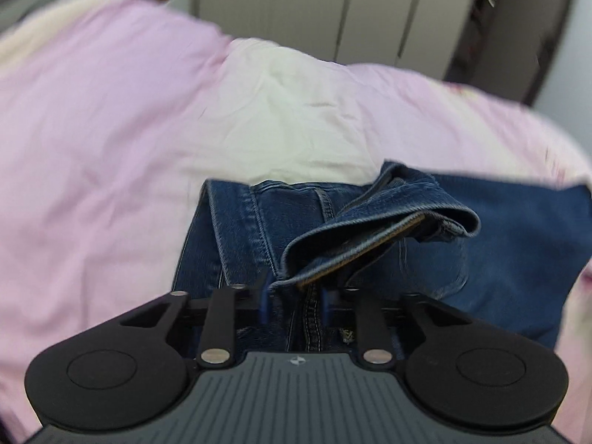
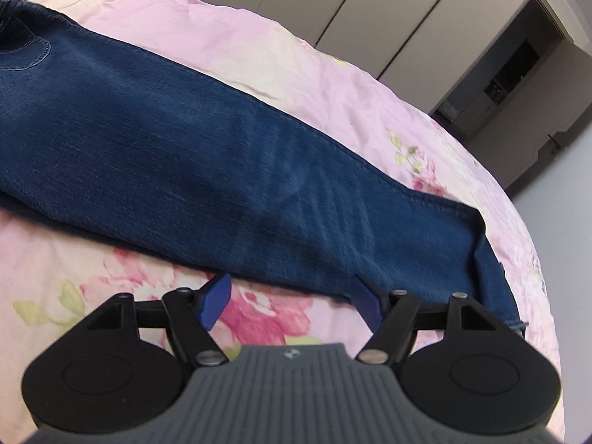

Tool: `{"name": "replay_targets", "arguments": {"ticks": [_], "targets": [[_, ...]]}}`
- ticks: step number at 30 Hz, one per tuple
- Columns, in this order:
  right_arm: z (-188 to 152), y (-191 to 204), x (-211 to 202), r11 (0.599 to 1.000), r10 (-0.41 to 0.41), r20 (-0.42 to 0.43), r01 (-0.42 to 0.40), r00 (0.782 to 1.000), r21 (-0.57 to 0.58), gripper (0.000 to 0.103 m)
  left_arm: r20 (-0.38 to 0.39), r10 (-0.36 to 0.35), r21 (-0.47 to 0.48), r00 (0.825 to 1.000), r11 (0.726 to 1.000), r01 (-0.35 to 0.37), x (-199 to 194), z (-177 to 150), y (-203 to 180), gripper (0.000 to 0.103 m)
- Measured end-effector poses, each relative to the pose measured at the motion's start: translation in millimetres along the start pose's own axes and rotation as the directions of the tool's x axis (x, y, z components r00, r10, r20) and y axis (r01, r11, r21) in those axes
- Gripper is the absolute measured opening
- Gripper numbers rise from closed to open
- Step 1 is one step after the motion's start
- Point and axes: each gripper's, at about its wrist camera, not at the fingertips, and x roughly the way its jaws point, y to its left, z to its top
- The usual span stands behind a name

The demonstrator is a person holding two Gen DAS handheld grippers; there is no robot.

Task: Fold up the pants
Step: 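Open both grippers and release the jeans folded lengthwise on the bed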

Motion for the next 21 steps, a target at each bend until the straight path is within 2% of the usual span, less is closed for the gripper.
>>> {"name": "replay_targets", "arguments": {"ticks": [1,2,3,6,8,14,16,17,18,19,21], "targets": [[2.8,3.3,1.7,1.000,-0.002,0.004,0.002,1.000,-0.009,0.068,-0.012,-0.020,-0.072,1.000,0.997,0.019,-2.9,4.2,11.6,0.014],[5.6,6.3,3.5,1.000,-0.004,0.007,0.004,1.000,-0.015,0.068,-0.023,-0.030,-0.144,0.999,0.989,0.027,-6.1,8.3,22.7,0.007],[8.5,9.4,5.3,1.000,-0.006,0.011,0.007,1.000,-0.020,0.068,-0.029,-0.019,-0.193,0.999,0.981,0.013,-9.6,11.5,32.0,0.006],[14.8,17.1,6.3,0.999,-0.018,0.028,0.019,0.999,-0.030,0.068,-0.084,-0.011,-0.259,0.996,0.966,-0.011,-1.1,17.4,49.3,0.006],[16.8,20.5,4.7,0.999,-0.020,0.041,0.021,0.999,-0.029,0.068,-0.109,0.026,-0.235,0.994,0.971,-0.051,11.3,14.0,48.0,0.006],[14.1,21.7,-1.6,0.999,-0.019,0.031,0.020,0.999,-0.045,0.068,-0.107,0.124,-0.161,0.987,0.977,-0.140,47.6,6.4,46.6,0.009],[13.5,17.5,-2.9,0.999,-0.026,0.023,0.027,0.999,-0.037,0.068,-0.101,0.156,-0.136,0.983,0.976,-0.169,49.3,4.2,41.4,0.014],[12.8,14.5,-3.1,0.999,-0.028,0.016,0.029,0.999,-0.027,0.068,-0.094,0.176,-0.130,0.980,0.974,-0.187,45.9,3.7,39.3,0.023],[11.8,10.9,-3.8,0.999,-0.031,0.009,0.031,0.999,-0.016,0.068,-0.082,0.207,-0.114,0.975,0.970,-0.216,39.4,3.3,35.3,0.039],[10.9,7.6,-4.5,0.999,-0.033,0.002,0.033,0.999,-0.002,0.068,-0.071,0.239,-0.099,0.968,0.964,-0.246,32.0,3.2,31.1,0.046],[8.8,0.8,-6.5,0.999,-0.035,-0.005,0.035,0.999,0.026,0.068,-0.028,0.299,-0.069,0.954,0.951,-0.300,13.3,1.6,23.3,0.050]]}}
